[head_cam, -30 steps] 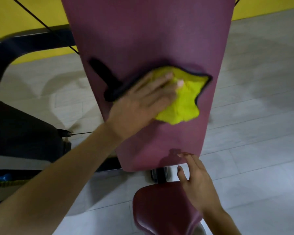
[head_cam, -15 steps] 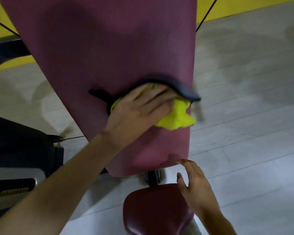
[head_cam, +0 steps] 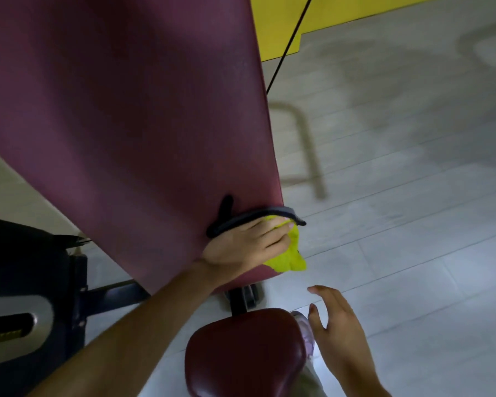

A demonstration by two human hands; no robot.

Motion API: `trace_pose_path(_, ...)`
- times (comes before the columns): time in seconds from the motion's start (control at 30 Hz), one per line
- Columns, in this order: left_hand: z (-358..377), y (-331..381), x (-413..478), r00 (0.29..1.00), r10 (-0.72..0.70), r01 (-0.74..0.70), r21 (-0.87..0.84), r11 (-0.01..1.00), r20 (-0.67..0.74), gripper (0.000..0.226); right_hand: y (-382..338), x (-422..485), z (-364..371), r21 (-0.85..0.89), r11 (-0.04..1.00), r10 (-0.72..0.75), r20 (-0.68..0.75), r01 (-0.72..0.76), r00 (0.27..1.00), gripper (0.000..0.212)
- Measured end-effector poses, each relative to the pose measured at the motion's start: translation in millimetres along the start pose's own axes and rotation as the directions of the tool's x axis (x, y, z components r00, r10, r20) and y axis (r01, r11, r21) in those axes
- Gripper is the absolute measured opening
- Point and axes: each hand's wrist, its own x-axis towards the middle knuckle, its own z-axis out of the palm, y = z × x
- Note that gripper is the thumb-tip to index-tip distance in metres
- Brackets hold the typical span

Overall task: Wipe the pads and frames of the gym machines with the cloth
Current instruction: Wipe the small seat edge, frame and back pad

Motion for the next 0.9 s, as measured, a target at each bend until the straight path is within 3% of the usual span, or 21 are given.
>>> trace_pose_path(0.1, -40, -44, 0, 0.983, -0.146, 0.131, -0.125, 0.983, -0.113, 0.035, 6, -2, -8, -0.031, 0.999, -0.021, 0.007, 0.022, 1.0, 0.032)
trace_pose_path(0.23, -107, -108, -2, 0.893, -0.387, 0.368, -0.122, 0.922, -0.23, 0.04, -7, 3, -16, -0.045, 0.998, -0.037, 0.051, 0.04, 0.998, 0.032)
trace_pose_path(0.37, -103, -100, 5, 0.849, -0.445, 0.438, -0.088, 0.894, -0.284, 0.038, -18, 15, -17, -0.044, 0.998, -0.042, 0.082, 0.046, 0.996, 0.034)
trace_pose_path(0.57, -41, -47, 17, 0.869, -0.344, 0.361, -0.019, 0.933, -0.356, 0.027, -2, 33, 1, 0.052, 0.999, -0.004, -0.02, 0.005, 1.0, 0.033)
trace_pose_path(0.63, -22, -26, 20, 0.899, -0.301, 0.306, -0.035, 0.951, -0.319, 0.027, 12, 31, 10, 0.057, 0.998, 0.035, -0.051, -0.033, 0.998, 0.032)
trace_pose_path(0.73, 13, 17, 18, 0.968, -0.153, 0.16, 0.019, 0.987, -0.201, 0.031, 34, 20, 23, 0.126, 0.987, 0.117, -0.103, -0.104, 0.988, 0.031)
trace_pose_path(0.8, 37, 47, 14, 0.999, -0.008, 0.009, 0.044, 0.999, -0.035, 0.044, 50, 7, 34, 0.16, 0.98, 0.141, -0.142, -0.118, 0.98, 0.031)
trace_pose_path(0.9, 69, 89, 13, 0.961, 0.218, -0.242, 0.135, 0.961, 0.171, 0.053, 75, -13, 54, 0.158, 0.975, 0.18, -0.167, -0.154, 0.969, 0.033)
